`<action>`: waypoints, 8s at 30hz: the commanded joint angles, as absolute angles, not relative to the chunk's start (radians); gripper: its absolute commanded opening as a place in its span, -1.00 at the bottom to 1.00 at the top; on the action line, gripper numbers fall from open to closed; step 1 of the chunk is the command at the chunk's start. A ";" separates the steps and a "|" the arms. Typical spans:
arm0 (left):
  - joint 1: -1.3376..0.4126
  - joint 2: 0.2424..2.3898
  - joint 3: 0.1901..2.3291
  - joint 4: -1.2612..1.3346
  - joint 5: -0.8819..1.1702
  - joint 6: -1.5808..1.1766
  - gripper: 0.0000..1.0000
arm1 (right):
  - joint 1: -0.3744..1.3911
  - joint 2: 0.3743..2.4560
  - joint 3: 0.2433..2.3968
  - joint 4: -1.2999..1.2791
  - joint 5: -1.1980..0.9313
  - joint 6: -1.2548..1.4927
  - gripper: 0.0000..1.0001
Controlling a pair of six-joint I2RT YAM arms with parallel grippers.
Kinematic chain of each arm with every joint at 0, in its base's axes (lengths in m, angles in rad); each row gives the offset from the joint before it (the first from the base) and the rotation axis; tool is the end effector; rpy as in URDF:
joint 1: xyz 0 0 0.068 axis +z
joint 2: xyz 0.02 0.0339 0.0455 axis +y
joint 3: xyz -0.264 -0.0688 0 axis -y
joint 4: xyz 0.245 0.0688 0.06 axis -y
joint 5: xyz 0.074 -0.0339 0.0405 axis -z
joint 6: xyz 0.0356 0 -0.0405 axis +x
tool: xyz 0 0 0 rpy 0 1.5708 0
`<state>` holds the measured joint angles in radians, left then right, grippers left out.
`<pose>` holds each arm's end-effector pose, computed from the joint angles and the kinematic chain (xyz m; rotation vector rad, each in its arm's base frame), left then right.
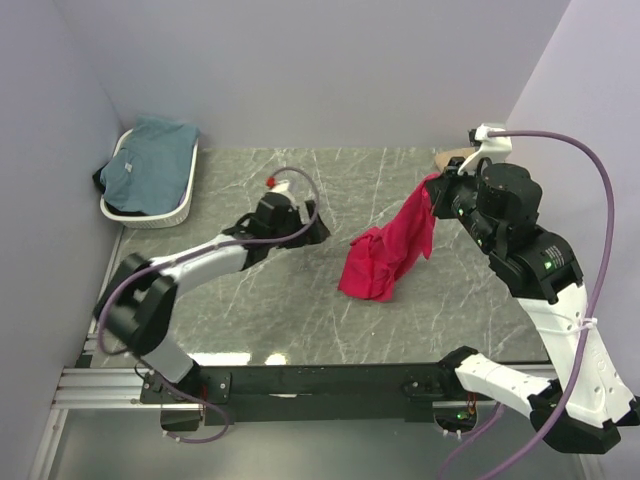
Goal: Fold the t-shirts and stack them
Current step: Flatten the tshirt out
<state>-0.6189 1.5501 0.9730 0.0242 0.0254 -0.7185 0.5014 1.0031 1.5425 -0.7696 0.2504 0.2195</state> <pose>0.2812 -0.2014 0.2365 -0.0954 2.2326 -0.7953 0.1472 0.0706 0.4887 -0.0748 1.8015 0.2903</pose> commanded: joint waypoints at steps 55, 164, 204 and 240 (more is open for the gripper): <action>-0.789 1.877 1.453 -0.081 -0.212 -0.609 -0.98 | 0.500 0.874 1.361 -0.733 0.348 0.252 -1.00; -0.230 2.045 1.511 -0.052 -0.301 -0.446 0.99 | 0.072 1.949 1.607 -0.175 0.189 0.291 0.63; -0.264 1.440 0.669 -0.224 -0.364 -0.822 0.99 | 0.054 1.218 0.558 -0.183 -0.239 0.538 0.46; -0.304 1.066 0.707 -0.599 -0.278 -0.919 -0.98 | 0.048 0.835 0.587 -0.551 -0.273 0.529 -1.00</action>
